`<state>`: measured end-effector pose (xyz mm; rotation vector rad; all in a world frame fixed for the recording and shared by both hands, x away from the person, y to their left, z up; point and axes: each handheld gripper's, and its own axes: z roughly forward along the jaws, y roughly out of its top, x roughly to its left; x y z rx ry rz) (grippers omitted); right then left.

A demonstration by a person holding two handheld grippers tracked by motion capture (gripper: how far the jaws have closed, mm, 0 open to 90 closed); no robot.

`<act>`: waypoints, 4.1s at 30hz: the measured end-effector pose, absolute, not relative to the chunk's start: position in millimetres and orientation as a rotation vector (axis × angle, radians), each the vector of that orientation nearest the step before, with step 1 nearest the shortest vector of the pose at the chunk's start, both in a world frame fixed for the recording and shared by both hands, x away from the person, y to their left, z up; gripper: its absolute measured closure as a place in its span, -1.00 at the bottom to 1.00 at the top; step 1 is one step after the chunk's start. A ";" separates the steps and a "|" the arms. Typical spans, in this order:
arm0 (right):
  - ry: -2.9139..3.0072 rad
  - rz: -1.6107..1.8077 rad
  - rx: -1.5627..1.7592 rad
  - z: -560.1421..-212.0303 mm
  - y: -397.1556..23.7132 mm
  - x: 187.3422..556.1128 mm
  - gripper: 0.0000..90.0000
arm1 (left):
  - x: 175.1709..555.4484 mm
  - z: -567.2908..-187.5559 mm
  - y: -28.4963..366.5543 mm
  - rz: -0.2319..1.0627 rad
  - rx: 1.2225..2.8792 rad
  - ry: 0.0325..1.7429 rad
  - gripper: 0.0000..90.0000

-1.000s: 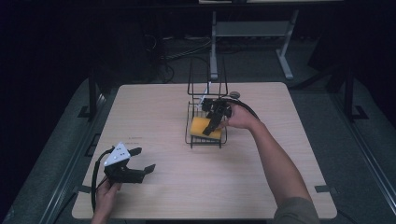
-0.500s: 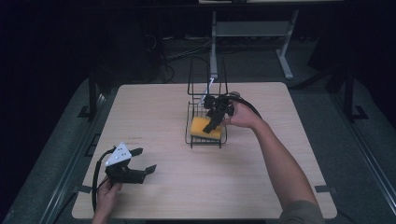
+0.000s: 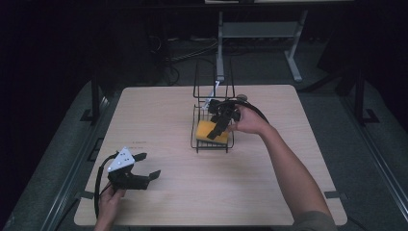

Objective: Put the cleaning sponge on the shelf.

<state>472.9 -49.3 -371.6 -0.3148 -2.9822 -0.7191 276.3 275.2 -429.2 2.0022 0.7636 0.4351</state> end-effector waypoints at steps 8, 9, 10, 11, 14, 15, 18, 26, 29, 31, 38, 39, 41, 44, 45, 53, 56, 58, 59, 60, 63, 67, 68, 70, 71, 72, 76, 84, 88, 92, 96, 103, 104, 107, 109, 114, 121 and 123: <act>-2.974 -0.744 -0.324 -370.8 -54.4 463.5 -0.63 | 275.1 -429.1 274.7 0.431 1.999 0.765 -0.67; -2.972 -0.741 -0.328 -370.5 -54.9 462.7 -0.63 | 275.1 -429.1 274.5 0.431 1.999 0.765 -0.67; -2.974 -0.737 -0.334 -370.4 -55.5 461.5 -0.63 | 275.2 -429.1 274.4 0.430 1.999 0.764 -0.67; -2.975 -0.740 -0.331 -370.3 -56.2 460.7 -0.63 | 275.2 -429.2 274.2 0.428 2.001 0.763 -0.67; -2.973 -0.746 -0.328 -370.2 -58.2 457.9 -0.63 | 275.2 -429.4 273.9 0.426 2.004 0.762 -0.67; -2.973 -0.747 -0.327 -369.9 -58.7 457.0 -0.63 | 275.2 -429.4 273.9 0.427 2.004 0.762 -0.67; -2.970 -0.738 -0.331 -369.4 -59.8 454.3 -0.63 | 275.0 -429.0 273.7 0.429 2.005 0.760 -0.67; -2.971 -0.734 -0.303 -365.6 -56.1 445.4 -0.63 | 275.0 -428.6 273.8 0.431 2.005 0.758 -0.67; -2.965 -0.751 -0.292 -366.4 -56.3 442.6 -0.63 | 275.0 -428.9 273.5 0.429 2.006 0.760 -0.67; -2.958 -0.755 -0.301 -368.2 -57.4 441.5 -0.63 | 275.0 -428.7 273.3 0.430 2.009 0.757 -0.67; -2.942 -0.734 -0.295 -371.4 -56.5 437.1 -0.64 | 275.1 -428.5 272.8 0.431 2.009 0.754 -0.67; -2.944 -0.736 -0.293 -371.1 -56.1 436.5 -0.64 | 275.0 -428.4 272.9 0.432 2.009 0.754 -0.67; -2.935 -0.741 -0.291 -370.0 -55.5 435.2 -0.64 | 275.0 -428.4 272.9 0.430 2.009 0.754 -0.67; -2.925 -0.753 -0.294 -369.5 -55.6 434.2 -0.64 | 275.2 -428.5 272.6 0.431 2.010 0.752 -0.67; -2.922 -0.759 -0.290 -369.8 -55.9 434.1 -0.64 | 275.1 -428.4 272.4 0.431 2.009 0.753 -0.67; -2.895 -0.760 -0.291 -379.6 -53.6 429.9 -0.63 | 275.0 -428.4 272.0 0.432 2.010 0.752 -0.67; -2.885 -0.772 -0.292 -380.9 -52.8 427.9 -0.63 | 275.0 -428.2 272.3 0.430 2.009 0.752 -0.67; -2.881 -0.779 -0.295 -382.3 -53.1 426.4 -0.63 | 275.0 -428.0 272.4 0.434 2.009 0.749 -0.67; -2.883 -0.785 -0.287 -383.0 -53.5 425.3 -0.63 | 275.0 -428.0 272.4 0.433 2.009 0.749 -0.67; -2.883 -0.789 -0.285 -383.5 -53.8 424.2 -0.63 | 275.1 -428.0 272.3 0.432 2.009 0.749 -0.67; -2.885 -0.783 -0.279 -385.5 -54.0 420.1 -0.63 | 274.8 -428.3 271.1 0.432 2.006 0.751 -0.67; -2.887 -0.798 -0.276 -388.1 -55.2 415.8 -0.63 | 274.7 -428.2 270.6 0.429 2.010 0.747 -0.67; -2.889 -0.798 -0.276 -388.9 -55.9 414.5 -0.63 | 274.8 -428.1 270.7 0.431 2.014 0.746 -0.67; -2.902 -0.797 -0.274 -390.3 -56.5 411.5 -0.63 | 274.8 -428.2 270.5 0.428 2.011 0.747 -0.67; -2.904 -0.794 -0.271 -390.8 -56.6 409.8 -0.63 | 274.9 -428.2 270.6 0.429 2.011 0.747 -0.67; -2.904 -0.798 -0.264 -391.5 -56.8 408.6 -0.63 | 274.9 -428.3 270.6 0.429 2.011 0.747 -0.67; -2.905 -0.800 -0.261 -393.7 -58.3 403.9 -0.63 | 274.7 -428.2 270.6 0.430 2.011 0.747 -0.67; -2.906 -0.826 -0.250 -396.5 -67.4 393.1 -0.63 | 274.8 -428.2 270.2 0.426 2.013 0.743 -0.67; -2.905 -0.820 -0.278 -397.1 -72.8 388.6 -0.63 | 274.7 -428.2 270.0 0.426 2.014 0.742 -0.67; -2.913 -0.832 -0.273 -397.8 -79.0 384.4 -0.63 | 274.7 -428.2 269.7 0.427 2.017 0.741 -0.67; -2.918 -0.838 -0.290 -398.0 -86.3 380.1 -0.63 | 274.5 -428.3 269.3 0.426 2.017 0.740 -0.67; -2.919 -0.839 -0.319 -401.8 -98.9 374.4 -0.63 | 274.1 -428.5 269.0 0.428 2.020 0.740 -0.67; -2.918 -0.835 -0.324 -402.7 -100.6 373.7 -0.63 | 274.1 -428.5 269.1 0.427 2.020 0.740 -0.67; -2.918 -0.833 -0.337 -405.2 -105.6 371.9 -0.63 | 274.0 -428.7 269.2 0.425 2.020 0.742 -0.67; -2.918 -0.831 -0.347 -406.4 -109.1 370.6 -0.63 | 273.9 -428.7 268.9 0.425 2.021 0.741 -0.67; -2.921 -0.830 -0.366 -408.9 -117.6 366.3 -0.63 | 273.9 -428.9 268.0 0.427 2.026 0.736 -0.67; -2.927 -0.822 -0.402 -410.1 -130.4 360.4 -0.63 | 273.5 -428.9 267.0 0.427 2.026 0.734 -0.67; -2.929 -0.821 -0.407 -410.8 -134.1 357.9 -0.63 | 273.4 -429.1 266.4 0.426 2.030 0.733 -0.67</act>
